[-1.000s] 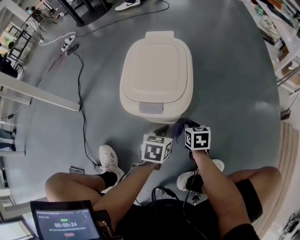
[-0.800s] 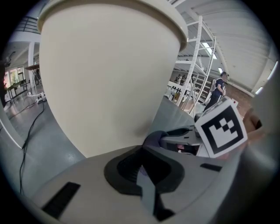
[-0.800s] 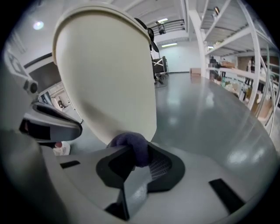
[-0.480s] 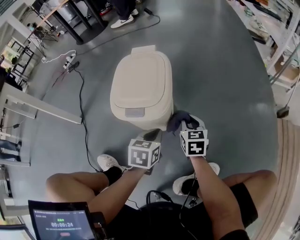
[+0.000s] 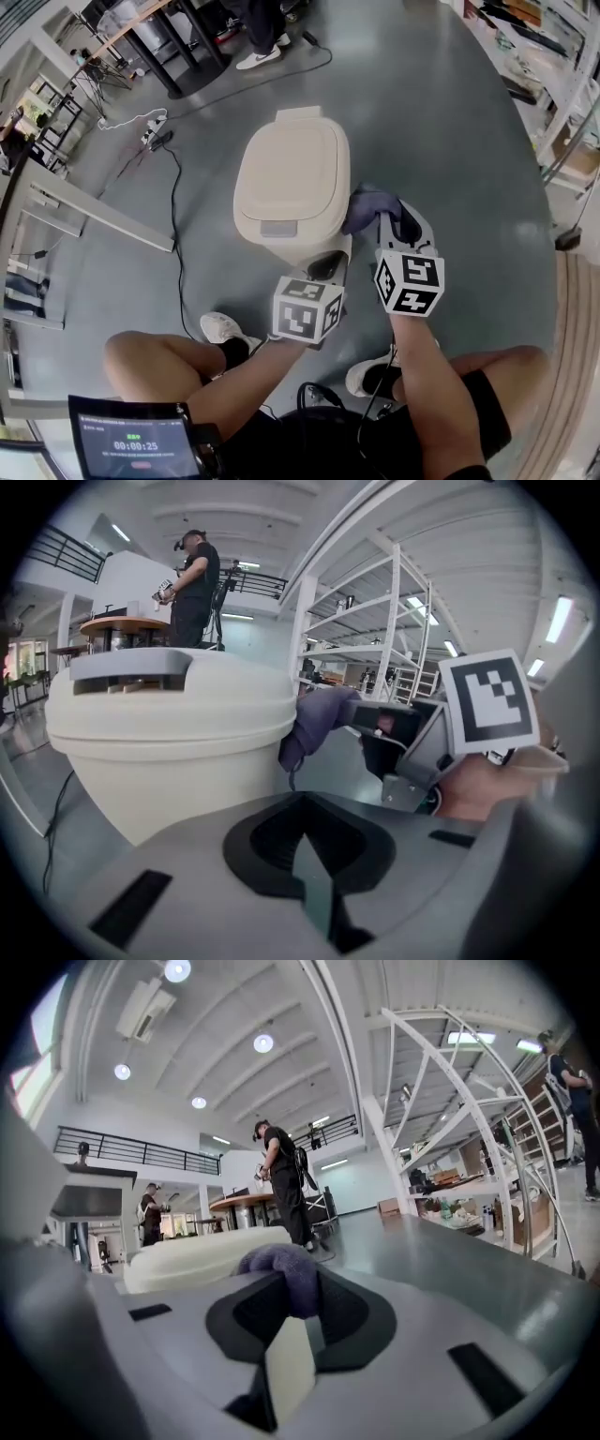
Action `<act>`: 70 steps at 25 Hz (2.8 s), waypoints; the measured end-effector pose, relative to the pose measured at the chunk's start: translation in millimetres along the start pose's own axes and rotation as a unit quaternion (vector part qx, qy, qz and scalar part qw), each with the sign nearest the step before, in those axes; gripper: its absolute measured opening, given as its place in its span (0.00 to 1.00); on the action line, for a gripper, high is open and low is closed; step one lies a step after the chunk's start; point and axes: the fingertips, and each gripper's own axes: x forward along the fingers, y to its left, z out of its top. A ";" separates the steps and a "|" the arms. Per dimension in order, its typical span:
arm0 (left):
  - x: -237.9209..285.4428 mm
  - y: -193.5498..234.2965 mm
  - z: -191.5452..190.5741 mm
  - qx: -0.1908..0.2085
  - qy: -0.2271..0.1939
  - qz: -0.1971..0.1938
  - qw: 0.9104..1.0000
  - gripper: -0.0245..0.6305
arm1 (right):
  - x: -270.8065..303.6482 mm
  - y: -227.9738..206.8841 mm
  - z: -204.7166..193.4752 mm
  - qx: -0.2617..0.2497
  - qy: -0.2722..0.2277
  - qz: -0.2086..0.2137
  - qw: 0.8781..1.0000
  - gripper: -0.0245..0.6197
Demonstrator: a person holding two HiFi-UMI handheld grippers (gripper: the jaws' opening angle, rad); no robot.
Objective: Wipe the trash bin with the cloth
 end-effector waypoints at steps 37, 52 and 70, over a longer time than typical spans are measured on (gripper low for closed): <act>36.8 21.9 -81.1 -0.040 0.073 0.018 0.996 0.03 | 23.3 31.0 -152.3 0.017 0.118 0.042 0.992 0.14; 73.7 30.3 -132.3 -0.043 0.125 0.004 0.991 0.03 | 39.3 13.6 -252.0 0.039 0.243 0.040 0.968 0.14; 91.1 25.8 -127.6 -0.038 0.119 -0.010 0.992 0.03 | 55.1 -8.2 -229.7 0.055 0.197 0.040 0.978 0.14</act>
